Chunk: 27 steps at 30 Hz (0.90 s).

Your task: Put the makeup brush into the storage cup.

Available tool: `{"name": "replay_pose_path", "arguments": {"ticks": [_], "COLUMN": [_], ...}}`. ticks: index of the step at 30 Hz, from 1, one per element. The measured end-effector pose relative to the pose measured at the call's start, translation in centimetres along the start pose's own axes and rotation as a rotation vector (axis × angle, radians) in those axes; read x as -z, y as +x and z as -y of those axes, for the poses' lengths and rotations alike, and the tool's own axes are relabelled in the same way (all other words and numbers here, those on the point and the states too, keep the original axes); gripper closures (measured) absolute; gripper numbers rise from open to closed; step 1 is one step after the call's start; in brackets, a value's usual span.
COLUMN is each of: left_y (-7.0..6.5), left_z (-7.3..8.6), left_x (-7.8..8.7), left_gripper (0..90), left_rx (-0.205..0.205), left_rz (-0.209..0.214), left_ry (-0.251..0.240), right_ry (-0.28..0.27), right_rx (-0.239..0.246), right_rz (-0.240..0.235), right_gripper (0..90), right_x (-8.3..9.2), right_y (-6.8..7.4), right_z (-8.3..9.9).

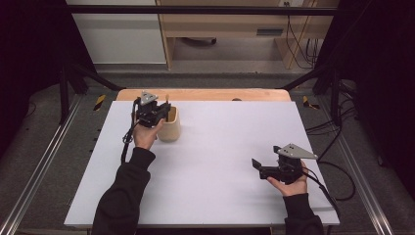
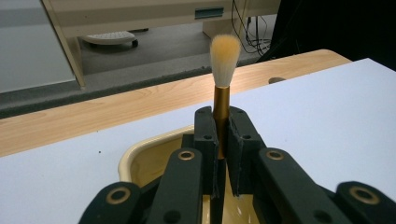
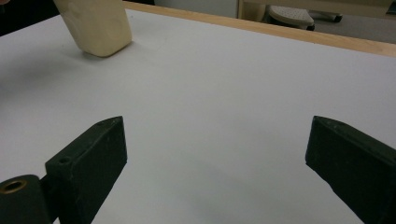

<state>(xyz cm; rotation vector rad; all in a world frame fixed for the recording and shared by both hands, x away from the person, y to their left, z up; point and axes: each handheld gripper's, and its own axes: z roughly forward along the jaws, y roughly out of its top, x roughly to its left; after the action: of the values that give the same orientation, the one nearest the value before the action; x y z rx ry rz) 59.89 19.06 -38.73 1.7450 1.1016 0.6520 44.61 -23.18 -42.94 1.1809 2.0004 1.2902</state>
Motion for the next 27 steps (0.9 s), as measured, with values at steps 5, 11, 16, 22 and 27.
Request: {"name": "replay_pose_path", "arguments": {"ticks": [5, 11, 16, 22, 27], "left_y": [0.1, 0.3, 0.2, -0.3, -1.0], "left_z": [0.1, 0.1, 0.1, 0.7, 1.2], "left_x": [-0.2, 0.0, 0.8, 2.1, 3.6], "left_gripper": [82.5, 78.3, 74.3, 67.6, 60.0], "left_rx": [-0.002, 0.009, 0.024, 0.019, 0.009], "left_rz": [-0.001, 0.002, 0.019, 0.048, 0.083], "left_ry": [0.023, 0.020, 0.006, 0.000, -0.013], "right_ry": [-0.001, 0.000, -0.006, -0.009, -0.015], "right_rx": [0.001, -0.001, -0.002, -0.007, -0.005], "right_rz": [0.000, 0.001, 0.002, 0.005, 0.006], "right_gripper": [5.7, 5.6, 5.6, 5.5, 5.5], "right_x": [0.0, 0.0, 0.1, 0.3, 0.4], "right_y": [0.0, 0.0, 0.0, -0.1, -0.1], "right_z": [0.0, 0.0, -0.1, -0.1, -0.2]}}
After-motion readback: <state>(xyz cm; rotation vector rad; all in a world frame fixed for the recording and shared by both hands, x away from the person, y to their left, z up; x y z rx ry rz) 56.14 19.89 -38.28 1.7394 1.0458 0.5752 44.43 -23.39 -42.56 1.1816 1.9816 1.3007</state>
